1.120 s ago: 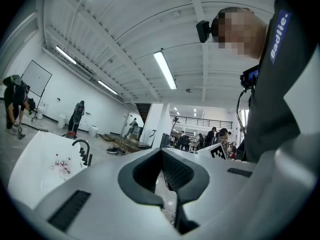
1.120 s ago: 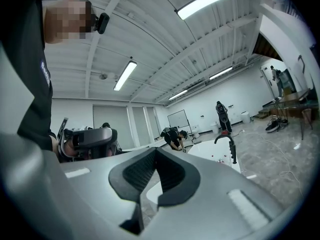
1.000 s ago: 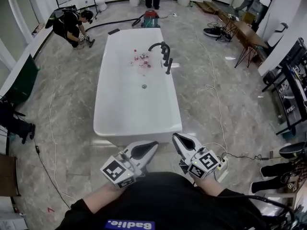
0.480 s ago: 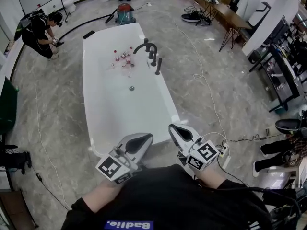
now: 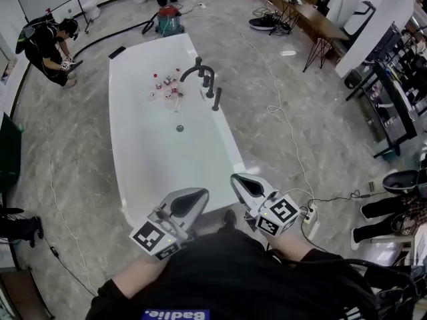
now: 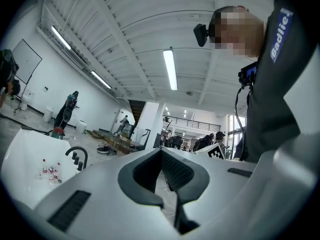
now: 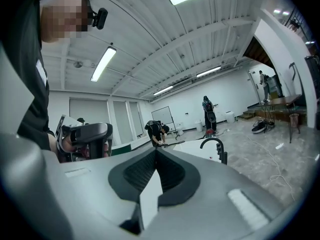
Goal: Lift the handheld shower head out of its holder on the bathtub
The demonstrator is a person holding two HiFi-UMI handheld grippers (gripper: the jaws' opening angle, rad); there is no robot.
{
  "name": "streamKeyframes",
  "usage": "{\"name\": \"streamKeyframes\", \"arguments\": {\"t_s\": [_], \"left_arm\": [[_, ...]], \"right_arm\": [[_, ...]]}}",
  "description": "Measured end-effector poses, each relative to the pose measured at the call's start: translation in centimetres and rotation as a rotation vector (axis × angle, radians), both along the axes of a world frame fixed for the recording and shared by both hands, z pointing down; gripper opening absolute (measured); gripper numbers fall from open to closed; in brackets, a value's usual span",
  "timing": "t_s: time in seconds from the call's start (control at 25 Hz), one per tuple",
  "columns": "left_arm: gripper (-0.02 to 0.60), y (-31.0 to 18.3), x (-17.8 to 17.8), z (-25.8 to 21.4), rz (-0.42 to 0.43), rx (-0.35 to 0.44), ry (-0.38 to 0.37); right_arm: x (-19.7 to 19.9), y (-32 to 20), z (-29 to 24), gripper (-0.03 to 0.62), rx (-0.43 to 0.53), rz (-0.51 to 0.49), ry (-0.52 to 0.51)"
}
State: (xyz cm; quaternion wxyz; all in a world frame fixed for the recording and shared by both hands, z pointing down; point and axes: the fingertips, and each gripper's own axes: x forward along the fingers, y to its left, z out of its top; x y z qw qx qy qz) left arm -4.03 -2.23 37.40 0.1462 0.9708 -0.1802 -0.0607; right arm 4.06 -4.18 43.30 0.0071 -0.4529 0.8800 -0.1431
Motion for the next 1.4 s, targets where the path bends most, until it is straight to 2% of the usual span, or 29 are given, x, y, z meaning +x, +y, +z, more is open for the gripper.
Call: {"name": "streamKeyframes", "arguments": {"t_s": [0.52,0.96,1.4], "left_arm": [[0.000,-4.0,3.6,-1.2,-0.136,-0.008,-0.040],[0.000,-7.4,5.7,-0.5,-0.216,-0.032,-0.067],[0.000,-9.8,6.4,0.1,-0.289,-0.064,-0.098]], "right_arm": [[5.2,-7.1,-0.5,0.003,0.021,-0.074,0.003],[8.8,-15.9,2.0,0.018,0.020,-0.111,0.044],[12.0,-24.2,7.7,0.093,-0.038,-0.118,0.120]]}}
